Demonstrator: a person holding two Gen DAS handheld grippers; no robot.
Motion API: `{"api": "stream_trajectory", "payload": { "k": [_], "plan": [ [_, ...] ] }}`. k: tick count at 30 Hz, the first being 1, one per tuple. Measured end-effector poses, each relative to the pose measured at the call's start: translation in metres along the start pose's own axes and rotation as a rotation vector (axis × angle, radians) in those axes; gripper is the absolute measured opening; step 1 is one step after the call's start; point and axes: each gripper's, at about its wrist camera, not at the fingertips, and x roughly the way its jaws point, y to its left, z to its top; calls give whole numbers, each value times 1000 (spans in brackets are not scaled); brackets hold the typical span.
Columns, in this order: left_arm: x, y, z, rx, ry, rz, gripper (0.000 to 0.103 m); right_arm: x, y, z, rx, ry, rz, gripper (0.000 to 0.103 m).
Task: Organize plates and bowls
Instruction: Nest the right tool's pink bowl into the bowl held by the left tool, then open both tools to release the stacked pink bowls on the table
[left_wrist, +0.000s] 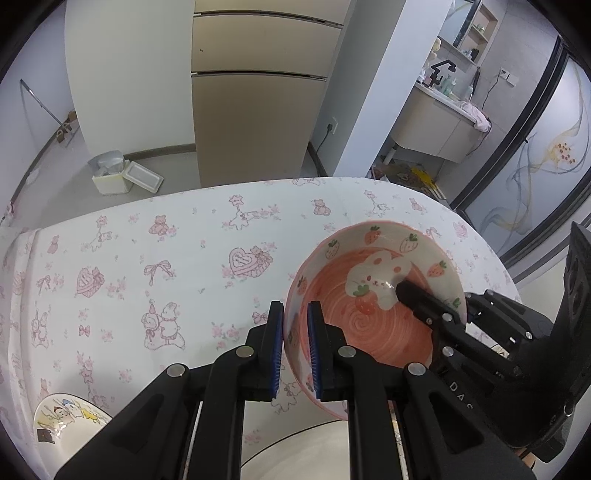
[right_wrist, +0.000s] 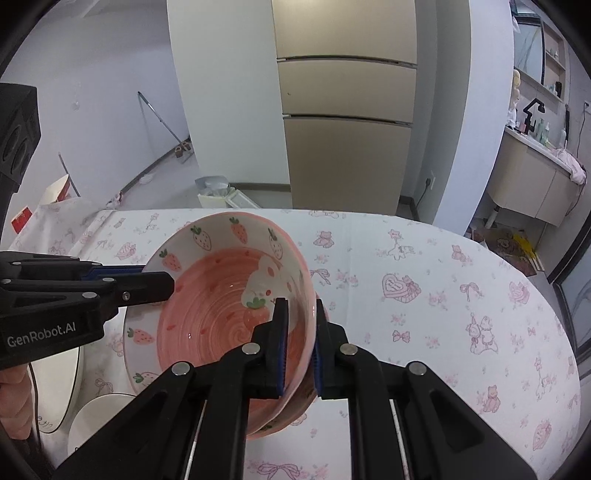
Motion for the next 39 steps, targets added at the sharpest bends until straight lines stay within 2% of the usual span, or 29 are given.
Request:
{"api": "stream_trajectory", "payload": {
  "k": [2,5,11,13,16,17,19,21,24,28,29,30,36,39],
  "plan": [
    [-2,0,0,2,-1,-5,14,1,3,2,2,57,-30,11],
    [-4,-5,-1,45,-8,20,14,0,6,2,-13,90,-75,11],
    [-5,-11,-3,61,-13,53,14,-4,13,0,-58,95,-133,12],
    [-4,-9,-3,55,-3,44,14,-6,21,0,-107,77,-175,13],
    [0,-7,-2,49,12,17,14,1,36,-8,-260,55,-319,15],
    [1,-8,-3,52,14,26,14,5,36,-11,-277,52,-325,16],
    [2,-9,-3,56,17,26,14,6,21,-10,-210,43,-240,14],
    [2,-11,-4,60,17,24,14,4,14,-11,-204,31,-203,14],
    [0,-10,-4,62,11,21,14,4,17,-16,-256,-2,-227,14],
    [1,-9,-4,50,17,18,14,6,19,-15,-263,-1,-221,15],
    [1,-9,-4,49,17,15,14,6,20,-15,-259,6,-220,21],
    [0,-10,-4,50,17,13,14,5,19,-13,-244,11,-220,23],
    [-2,-10,-3,46,15,11,14,1,0,-2,-59,61,-74,24],
    [-5,-13,-3,66,6,23,14,-5,-5,0,-26,42,-83,24]
  ]
}}
